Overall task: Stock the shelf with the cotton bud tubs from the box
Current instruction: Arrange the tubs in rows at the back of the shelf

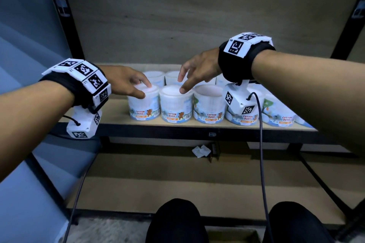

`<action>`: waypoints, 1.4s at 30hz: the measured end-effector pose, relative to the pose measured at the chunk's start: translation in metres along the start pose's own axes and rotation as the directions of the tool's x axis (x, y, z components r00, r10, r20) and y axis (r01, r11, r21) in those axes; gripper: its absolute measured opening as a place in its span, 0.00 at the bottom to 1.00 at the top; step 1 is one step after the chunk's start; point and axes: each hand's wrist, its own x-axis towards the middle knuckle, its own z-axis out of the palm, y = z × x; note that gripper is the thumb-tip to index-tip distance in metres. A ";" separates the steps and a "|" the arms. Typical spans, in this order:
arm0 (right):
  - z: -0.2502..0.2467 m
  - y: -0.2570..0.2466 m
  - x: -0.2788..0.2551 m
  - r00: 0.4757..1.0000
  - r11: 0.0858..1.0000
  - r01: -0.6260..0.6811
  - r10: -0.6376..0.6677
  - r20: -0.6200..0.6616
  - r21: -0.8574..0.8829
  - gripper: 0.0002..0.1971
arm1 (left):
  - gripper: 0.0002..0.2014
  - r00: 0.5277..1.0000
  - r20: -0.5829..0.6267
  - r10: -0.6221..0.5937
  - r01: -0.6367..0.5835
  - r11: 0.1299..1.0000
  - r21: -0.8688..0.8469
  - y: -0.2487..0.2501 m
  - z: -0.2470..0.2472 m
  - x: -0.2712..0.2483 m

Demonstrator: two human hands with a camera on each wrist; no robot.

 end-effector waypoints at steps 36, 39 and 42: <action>-0.078 0.268 -0.029 0.875 0.861 -0.479 0.454 -0.167 -0.169 0.27 | 0.21 0.894 0.004 0.447 -0.439 0.875 0.204 0.279 -0.027 0.232; -0.077 0.272 -0.025 0.880 0.867 -0.471 0.449 -0.156 -0.165 0.30 | 0.22 0.905 -0.006 0.425 -0.413 0.883 0.224 0.284 -0.021 0.245; -0.076 0.274 -0.021 0.875 0.863 -0.482 0.464 -0.139 -0.152 0.31 | 0.29 0.922 0.035 0.386 -0.384 0.898 0.213 0.288 -0.018 0.254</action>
